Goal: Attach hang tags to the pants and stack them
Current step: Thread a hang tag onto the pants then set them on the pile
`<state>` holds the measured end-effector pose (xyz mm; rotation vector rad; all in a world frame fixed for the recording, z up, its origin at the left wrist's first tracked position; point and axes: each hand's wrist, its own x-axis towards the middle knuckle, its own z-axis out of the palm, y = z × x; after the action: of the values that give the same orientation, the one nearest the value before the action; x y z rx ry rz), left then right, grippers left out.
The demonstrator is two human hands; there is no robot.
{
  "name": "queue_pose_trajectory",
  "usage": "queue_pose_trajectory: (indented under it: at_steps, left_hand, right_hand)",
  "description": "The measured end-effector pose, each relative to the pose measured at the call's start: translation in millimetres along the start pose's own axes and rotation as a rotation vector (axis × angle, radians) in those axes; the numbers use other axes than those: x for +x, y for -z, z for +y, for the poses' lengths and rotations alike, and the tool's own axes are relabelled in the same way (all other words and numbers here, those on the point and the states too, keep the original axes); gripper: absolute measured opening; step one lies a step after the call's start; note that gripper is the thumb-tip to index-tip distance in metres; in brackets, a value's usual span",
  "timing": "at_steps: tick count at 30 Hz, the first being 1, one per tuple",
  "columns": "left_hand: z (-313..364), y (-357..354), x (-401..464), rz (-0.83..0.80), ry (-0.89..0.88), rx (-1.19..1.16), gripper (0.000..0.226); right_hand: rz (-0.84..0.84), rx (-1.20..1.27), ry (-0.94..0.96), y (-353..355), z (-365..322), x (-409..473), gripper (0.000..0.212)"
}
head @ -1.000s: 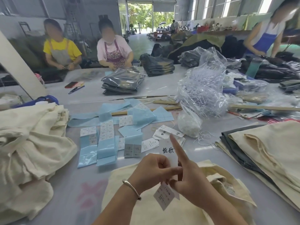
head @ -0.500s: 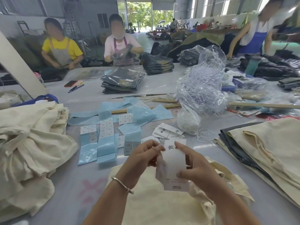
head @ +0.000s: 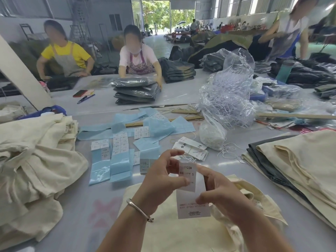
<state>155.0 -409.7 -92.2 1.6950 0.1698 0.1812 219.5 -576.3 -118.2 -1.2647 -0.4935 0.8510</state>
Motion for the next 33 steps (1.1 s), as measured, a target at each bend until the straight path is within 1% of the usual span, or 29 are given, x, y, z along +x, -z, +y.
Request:
queue_pose_trajectory:
  at_steps: [3, 9, 15, 18, 24, 33]
  left_hand:
    - [-0.7, -3.0, -1.6, 0.020, -0.001, 0.039, 0.063]
    - [-0.5, -7.0, -3.3, 0.068, -0.011, 0.080, 0.063]
    - [-2.7, -9.7, -2.3, 0.116, -0.069, 0.194, 0.059]
    - [-3.1, -10.8, -2.2, 0.147, -0.099, 0.266, 0.060]
    - [-2.3, -14.9, -3.5, 0.162, -0.178, 0.367, 0.060]
    - [-1.5, -18.6, -8.7, 0.195, -0.365, 0.578, 0.058]
  right_hand:
    - [-0.018, -0.013, 0.020, -1.8, -0.5, 1.8, 0.081]
    - [0.055, -0.062, 0.001, 0.9, 3.5, 5.8, 0.098]
    - [0.062, -0.071, 0.022, 0.1, 2.7, 6.8, 0.101]
    - [0.062, -0.068, 0.033, 0.7, 3.8, 7.5, 0.103]
    - [0.043, -0.031, 0.082, 2.1, 6.2, 6.8, 0.101]
    - [0.056, 0.011, 0.165, 3.3, 8.3, 4.4, 0.097]
